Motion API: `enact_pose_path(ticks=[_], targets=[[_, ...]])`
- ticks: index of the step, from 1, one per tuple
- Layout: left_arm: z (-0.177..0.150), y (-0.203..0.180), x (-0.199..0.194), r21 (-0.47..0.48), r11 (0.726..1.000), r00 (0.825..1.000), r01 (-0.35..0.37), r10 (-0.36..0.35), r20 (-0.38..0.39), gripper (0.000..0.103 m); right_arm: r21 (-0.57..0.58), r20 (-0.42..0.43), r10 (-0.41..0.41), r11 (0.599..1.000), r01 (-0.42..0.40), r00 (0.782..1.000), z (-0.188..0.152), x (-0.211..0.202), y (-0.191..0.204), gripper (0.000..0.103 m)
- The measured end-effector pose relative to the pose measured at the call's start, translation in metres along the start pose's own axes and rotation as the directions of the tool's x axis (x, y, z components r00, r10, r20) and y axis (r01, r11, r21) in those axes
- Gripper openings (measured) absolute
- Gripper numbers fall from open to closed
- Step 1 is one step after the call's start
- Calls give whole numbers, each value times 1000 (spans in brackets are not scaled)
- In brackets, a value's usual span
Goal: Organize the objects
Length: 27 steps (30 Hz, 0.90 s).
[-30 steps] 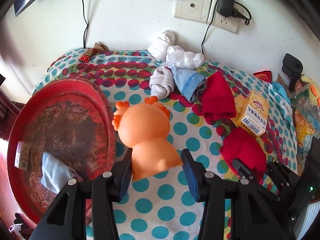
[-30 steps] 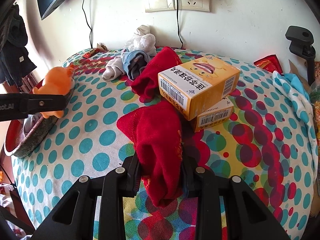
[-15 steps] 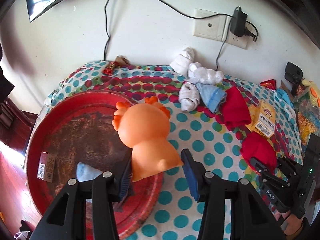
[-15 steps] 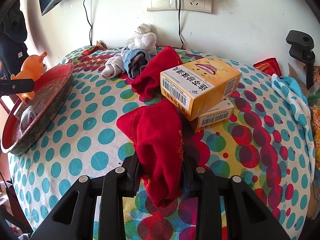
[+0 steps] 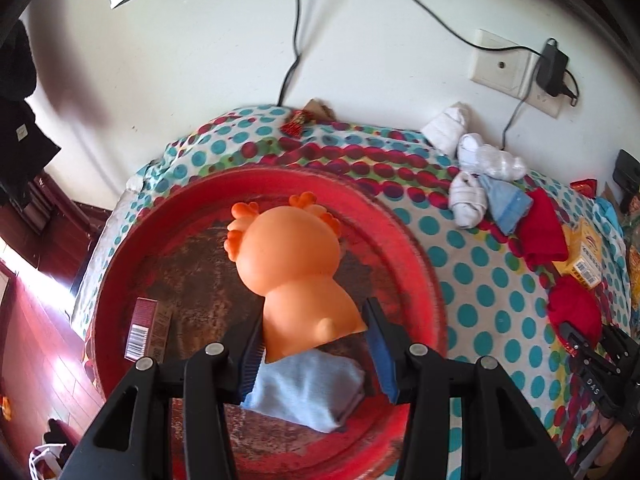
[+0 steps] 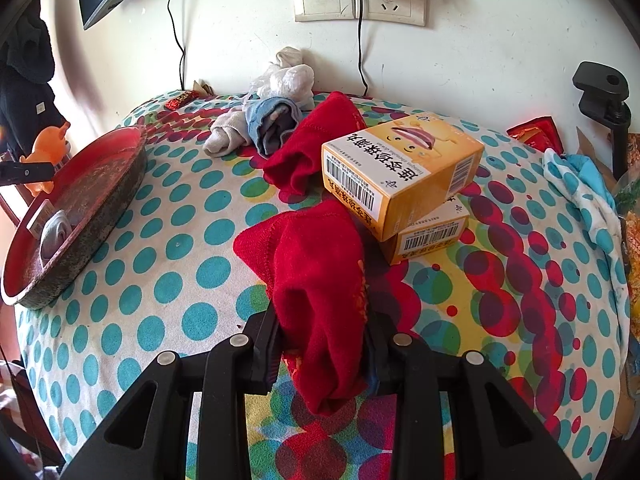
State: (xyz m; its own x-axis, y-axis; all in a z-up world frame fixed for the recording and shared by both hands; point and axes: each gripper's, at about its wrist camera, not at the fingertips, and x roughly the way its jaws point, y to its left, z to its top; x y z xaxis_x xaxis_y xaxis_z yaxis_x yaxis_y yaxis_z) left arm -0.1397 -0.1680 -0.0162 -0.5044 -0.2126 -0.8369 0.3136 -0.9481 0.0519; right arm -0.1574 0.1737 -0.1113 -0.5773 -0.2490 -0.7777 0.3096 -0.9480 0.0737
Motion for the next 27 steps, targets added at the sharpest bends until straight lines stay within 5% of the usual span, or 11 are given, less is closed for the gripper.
enact_pose_path(ticks=[14,27], targets=[[4,68,23,-34,995,995,-96,95,-34,48,-12,-3,-25,1000,25,1000,0,0,5,30],[2,113,54,-55,994,993,-90,85,-82,48,-14,-5,-40,999,40,999,1,0,6,30]])
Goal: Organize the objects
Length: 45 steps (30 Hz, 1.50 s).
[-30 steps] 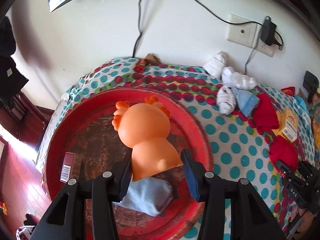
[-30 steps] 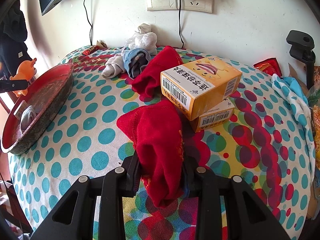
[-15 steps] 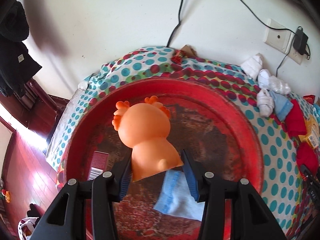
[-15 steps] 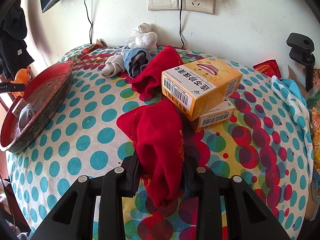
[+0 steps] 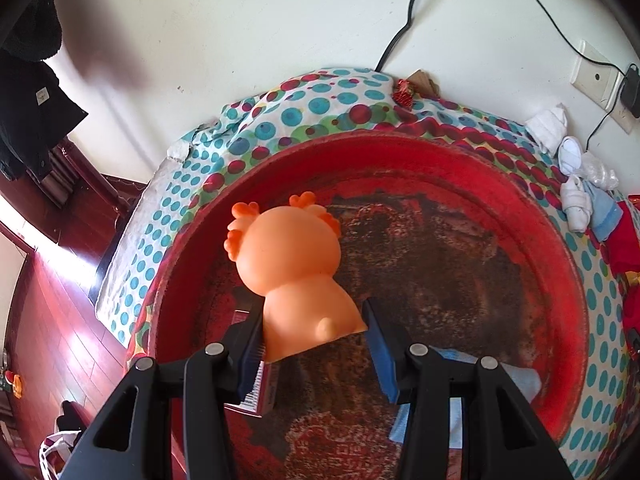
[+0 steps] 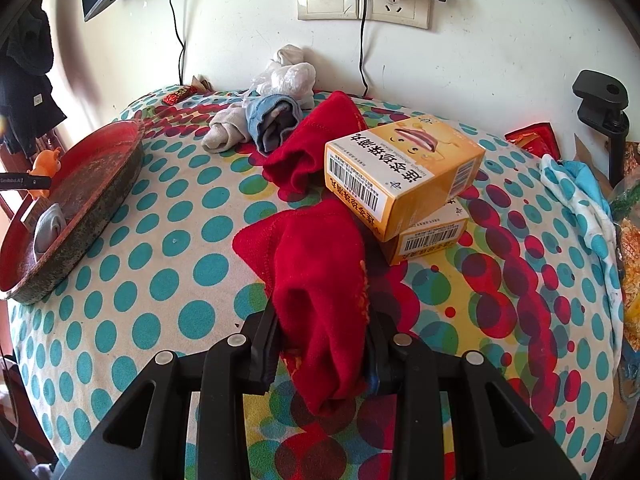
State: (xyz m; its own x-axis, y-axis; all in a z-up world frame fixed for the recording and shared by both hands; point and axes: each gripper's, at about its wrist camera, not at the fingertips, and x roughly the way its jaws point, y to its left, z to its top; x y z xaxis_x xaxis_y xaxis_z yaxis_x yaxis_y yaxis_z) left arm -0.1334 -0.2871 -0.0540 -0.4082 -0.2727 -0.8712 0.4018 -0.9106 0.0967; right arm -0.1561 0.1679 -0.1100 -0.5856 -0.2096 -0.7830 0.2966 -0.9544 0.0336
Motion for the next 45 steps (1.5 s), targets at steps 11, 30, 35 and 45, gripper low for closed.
enact_pose_path(ticks=[11,30,35,45], targets=[[3,25,10,-6,1000,1000,-1,1,3,48,6,0,-9,1000,9,1000,0,0,4,30],[1,42,13,-11,1000,1000,-7,7,5,50,6,0,-25,1000,25,1000,-1,1,5,31],[-1,47,13,-34,999,1000,17,-17,1,50,7,0,-29,1000,29,1000,0,1,8,31],[-6,56,7,-72,997,999,39,-39,-8,50,4,0,-44,999,44,999,-1,0,6,33]])
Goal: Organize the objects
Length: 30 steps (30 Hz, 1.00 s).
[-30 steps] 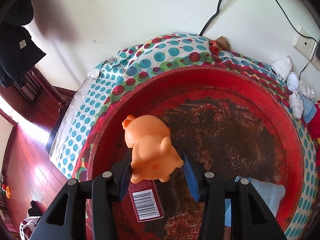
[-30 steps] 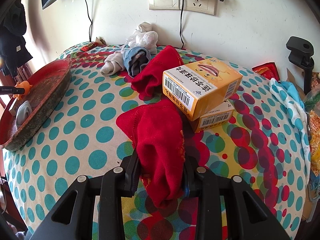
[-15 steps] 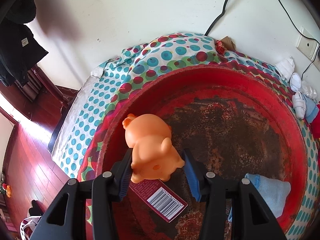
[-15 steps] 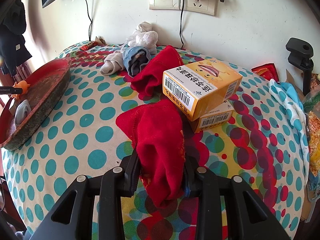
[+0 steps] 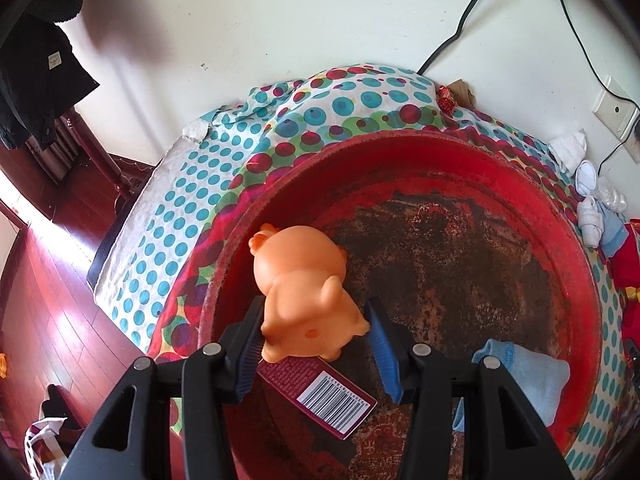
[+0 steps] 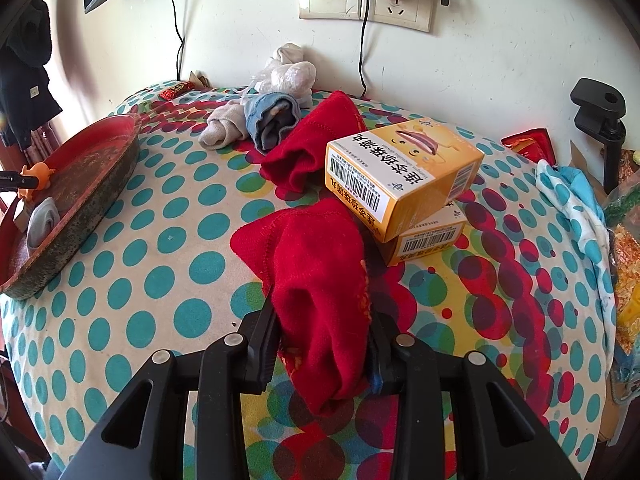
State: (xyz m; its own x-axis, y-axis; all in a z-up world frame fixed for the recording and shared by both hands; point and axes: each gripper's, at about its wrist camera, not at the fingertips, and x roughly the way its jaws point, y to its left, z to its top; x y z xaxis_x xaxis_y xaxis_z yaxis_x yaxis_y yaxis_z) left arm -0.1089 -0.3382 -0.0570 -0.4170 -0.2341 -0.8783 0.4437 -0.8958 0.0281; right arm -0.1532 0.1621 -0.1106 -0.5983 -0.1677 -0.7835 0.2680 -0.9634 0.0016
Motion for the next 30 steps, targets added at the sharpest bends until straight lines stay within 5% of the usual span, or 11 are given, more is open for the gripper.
enact_pose_path(ticks=[30], targets=[[-15,22,-35,-33,998,998,60,-59,16,54,-12,2,-35,999,35,999,-1,0,12,34]])
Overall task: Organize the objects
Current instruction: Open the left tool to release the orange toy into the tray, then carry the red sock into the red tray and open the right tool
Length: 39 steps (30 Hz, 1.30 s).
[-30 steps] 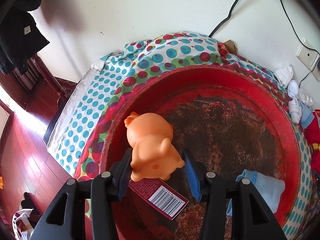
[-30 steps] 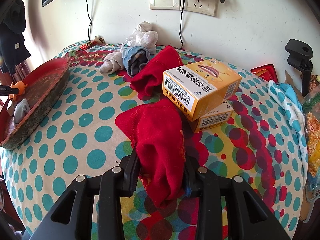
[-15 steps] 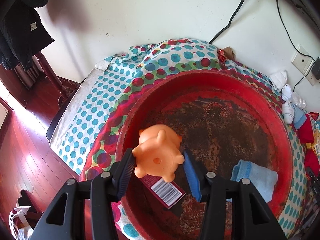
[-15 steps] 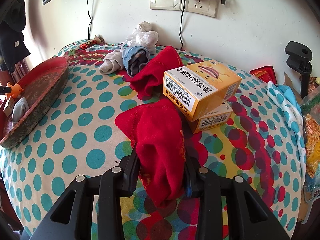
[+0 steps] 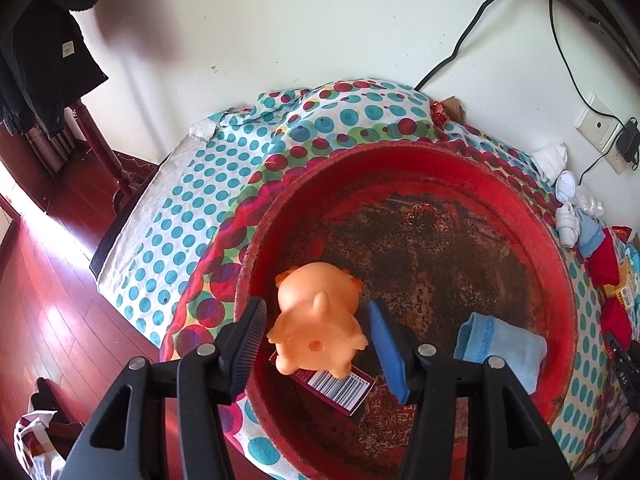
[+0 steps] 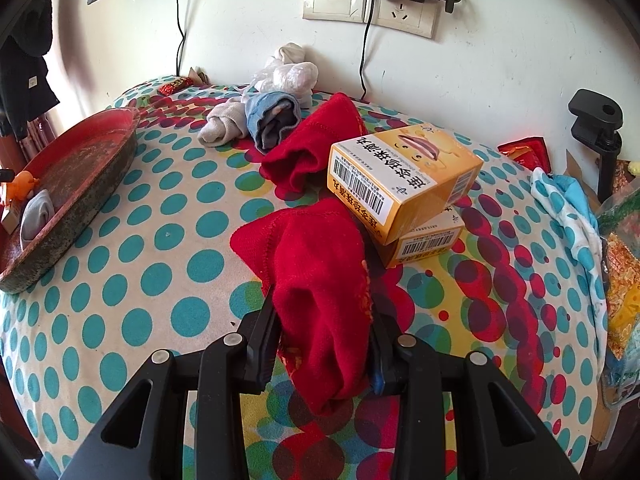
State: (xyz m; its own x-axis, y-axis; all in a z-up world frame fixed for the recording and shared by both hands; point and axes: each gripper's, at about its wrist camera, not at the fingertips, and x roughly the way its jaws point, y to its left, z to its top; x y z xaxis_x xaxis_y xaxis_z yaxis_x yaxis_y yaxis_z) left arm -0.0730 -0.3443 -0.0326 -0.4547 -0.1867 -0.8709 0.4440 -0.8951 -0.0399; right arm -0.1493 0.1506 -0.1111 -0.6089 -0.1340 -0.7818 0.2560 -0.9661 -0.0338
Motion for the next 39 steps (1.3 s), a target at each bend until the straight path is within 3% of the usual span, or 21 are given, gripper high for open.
enact_pose_path(ticks=[12,17,22,26,33,39], targets=[[-11,-5,-32,-39,999,993,1,3,115,55,-23,4,-33,999,34,999,0,-1,5,34],[-19,-19,-36,11,1000,991,0,-1,131,55,-27,4,-40,999,40,999,0,-2,4,34],[-29,-33,-41,62,996,984,-64,53,167,55,-69,15,-95,993,95,995,0,-3,10,34],[-34,-33,-40,62,998,987,-29,19,163,55,-97,19,-133,986,134,991,1,-3,7,34],[-41,-37,-37,98,994,986,-44,28,163,55,-86,12,-186,979,187,982,2,-9,10,29],[-40,-35,-45,93,995,983,-33,15,180,55,-24,18,-131,991,131,991,11,-22,14,28]])
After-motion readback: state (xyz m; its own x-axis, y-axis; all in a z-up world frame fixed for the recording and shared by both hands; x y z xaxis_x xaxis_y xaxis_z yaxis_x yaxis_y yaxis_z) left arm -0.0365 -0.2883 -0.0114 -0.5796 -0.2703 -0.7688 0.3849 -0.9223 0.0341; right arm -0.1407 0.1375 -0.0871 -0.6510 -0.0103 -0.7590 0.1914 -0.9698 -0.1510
